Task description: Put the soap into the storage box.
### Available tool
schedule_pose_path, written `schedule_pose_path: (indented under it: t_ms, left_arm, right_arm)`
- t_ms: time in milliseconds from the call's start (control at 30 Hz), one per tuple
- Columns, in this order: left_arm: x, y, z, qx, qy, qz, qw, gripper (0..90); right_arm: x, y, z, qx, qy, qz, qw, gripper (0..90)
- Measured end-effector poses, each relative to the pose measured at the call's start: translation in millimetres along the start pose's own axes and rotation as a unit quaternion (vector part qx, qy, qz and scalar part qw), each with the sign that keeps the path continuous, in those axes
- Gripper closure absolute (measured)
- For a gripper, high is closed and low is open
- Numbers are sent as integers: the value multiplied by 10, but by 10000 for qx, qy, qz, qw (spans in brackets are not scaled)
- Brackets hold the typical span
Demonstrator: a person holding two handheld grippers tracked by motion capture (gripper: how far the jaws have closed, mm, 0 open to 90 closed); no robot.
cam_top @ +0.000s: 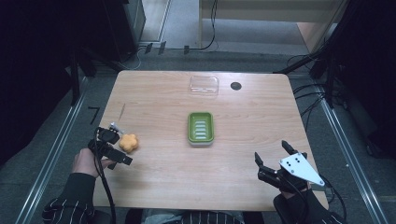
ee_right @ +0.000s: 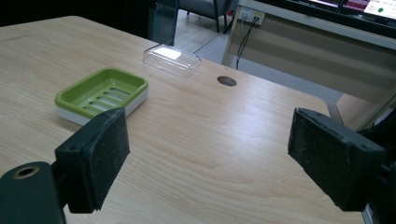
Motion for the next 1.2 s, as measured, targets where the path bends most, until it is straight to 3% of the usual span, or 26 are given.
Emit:
schedule_pose_path:
  t_ms: [667, 1200]
  left_arm:
    - [-336, 13, -47, 16, 72, 97, 9999, 0]
    - [-557, 199, -166, 9, -5, -21, 10000, 0]
  right_arm:
    - [6, -17, 10, 26, -8, -6, 10000, 132]
    - [18, -43, 27, 75, -8, -21, 10000, 131]
Point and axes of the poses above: each handheld gripper's, and its own axes: y roughly forward along the jaws, x roughly out of its underside, z roughly to its right, the point moved 2 cm from there along y, roughly forward along the jaws, and after that the axes turned 10 degrees about x, right-handed, at the moved point
